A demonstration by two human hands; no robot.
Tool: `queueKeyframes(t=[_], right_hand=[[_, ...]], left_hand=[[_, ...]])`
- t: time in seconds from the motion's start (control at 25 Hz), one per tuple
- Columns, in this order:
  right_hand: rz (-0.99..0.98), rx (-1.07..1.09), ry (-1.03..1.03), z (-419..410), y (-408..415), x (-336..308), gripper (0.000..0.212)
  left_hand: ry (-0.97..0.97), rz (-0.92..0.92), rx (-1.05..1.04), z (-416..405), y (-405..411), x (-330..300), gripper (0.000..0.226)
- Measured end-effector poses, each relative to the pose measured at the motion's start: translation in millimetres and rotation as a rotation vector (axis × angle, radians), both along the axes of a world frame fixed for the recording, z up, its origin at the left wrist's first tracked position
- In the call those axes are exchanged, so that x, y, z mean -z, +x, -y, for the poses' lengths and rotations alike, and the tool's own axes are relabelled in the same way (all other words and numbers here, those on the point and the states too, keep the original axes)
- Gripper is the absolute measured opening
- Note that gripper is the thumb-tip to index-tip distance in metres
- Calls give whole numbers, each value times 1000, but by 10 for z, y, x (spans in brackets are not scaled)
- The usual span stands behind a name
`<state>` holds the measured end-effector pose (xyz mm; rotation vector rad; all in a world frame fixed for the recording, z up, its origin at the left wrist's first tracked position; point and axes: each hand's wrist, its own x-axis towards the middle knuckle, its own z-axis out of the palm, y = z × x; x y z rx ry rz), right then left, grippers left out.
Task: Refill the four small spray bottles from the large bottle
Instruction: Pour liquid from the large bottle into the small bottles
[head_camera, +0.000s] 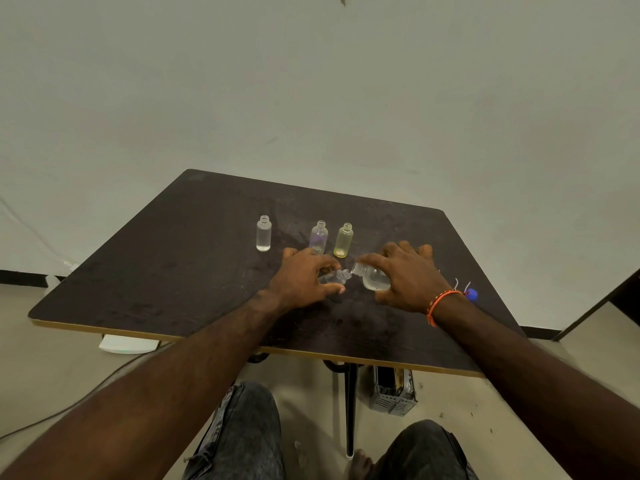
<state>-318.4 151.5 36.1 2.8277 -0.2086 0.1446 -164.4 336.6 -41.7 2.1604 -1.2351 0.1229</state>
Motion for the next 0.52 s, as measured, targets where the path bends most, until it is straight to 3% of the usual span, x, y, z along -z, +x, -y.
queueKeyframes(t=[0.52], right_hand=[[-10, 9, 7, 7, -12, 18, 75]], left_hand=[[-26, 18, 3, 39, 6, -16, 50]])
